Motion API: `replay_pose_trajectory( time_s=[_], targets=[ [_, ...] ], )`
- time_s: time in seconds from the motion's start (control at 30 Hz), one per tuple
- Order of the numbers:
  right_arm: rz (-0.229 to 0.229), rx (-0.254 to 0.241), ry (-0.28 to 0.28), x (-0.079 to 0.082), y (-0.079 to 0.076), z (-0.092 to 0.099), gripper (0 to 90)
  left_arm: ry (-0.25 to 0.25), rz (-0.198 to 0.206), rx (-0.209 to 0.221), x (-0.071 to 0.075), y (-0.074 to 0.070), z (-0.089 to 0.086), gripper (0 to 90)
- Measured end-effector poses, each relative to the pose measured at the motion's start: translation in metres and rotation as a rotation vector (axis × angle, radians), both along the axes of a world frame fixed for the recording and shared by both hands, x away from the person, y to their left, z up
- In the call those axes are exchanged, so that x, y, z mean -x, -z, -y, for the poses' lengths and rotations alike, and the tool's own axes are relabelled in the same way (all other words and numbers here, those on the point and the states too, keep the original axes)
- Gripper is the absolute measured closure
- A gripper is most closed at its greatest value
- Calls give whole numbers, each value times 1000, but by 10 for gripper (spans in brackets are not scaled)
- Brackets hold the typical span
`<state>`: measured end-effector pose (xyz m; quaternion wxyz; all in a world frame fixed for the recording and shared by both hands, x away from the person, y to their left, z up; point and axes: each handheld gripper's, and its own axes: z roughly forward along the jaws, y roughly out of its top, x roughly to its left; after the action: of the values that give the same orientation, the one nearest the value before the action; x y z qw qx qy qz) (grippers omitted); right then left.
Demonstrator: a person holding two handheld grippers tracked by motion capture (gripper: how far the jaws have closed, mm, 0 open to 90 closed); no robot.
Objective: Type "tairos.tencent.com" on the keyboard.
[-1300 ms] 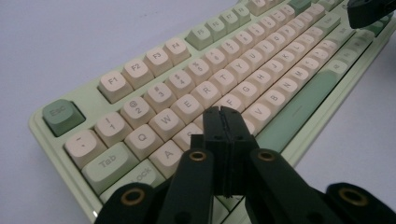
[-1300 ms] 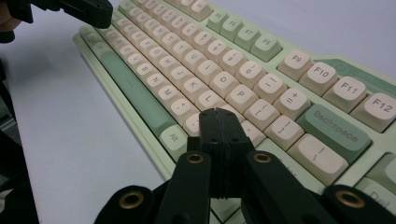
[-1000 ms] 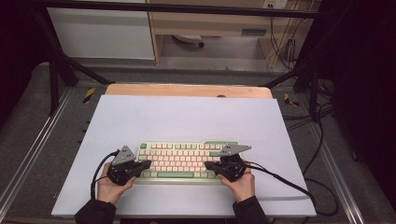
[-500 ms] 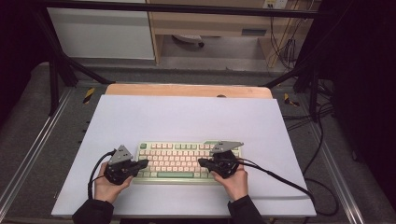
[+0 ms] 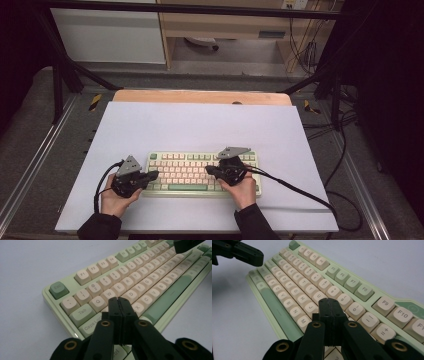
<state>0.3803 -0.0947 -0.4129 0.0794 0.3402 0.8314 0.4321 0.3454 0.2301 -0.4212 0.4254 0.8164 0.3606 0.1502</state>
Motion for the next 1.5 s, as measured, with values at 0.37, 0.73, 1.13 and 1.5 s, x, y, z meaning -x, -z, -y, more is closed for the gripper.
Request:
replay_pose_trajectory(
  time_s=[0.37, 0.73, 1.13, 1.5],
  targets=[
    [-13, 20, 27, -12, 13, -6, 900, 1, -1, -1, 0, 1, 0, 890],
    [-15, 31, 26, -14, 18, -7, 900, 3, -3, -6, 0, 1, 1, 890],
    [-5, 20, 11, -10, 13, -5, 900, 3, -3, -4, 0, 1, 1, 890],
    [13, 12, -14, 1, -2, 0, 900, 2, -3, -4, 0, 1, 1, 890]
  ],
)
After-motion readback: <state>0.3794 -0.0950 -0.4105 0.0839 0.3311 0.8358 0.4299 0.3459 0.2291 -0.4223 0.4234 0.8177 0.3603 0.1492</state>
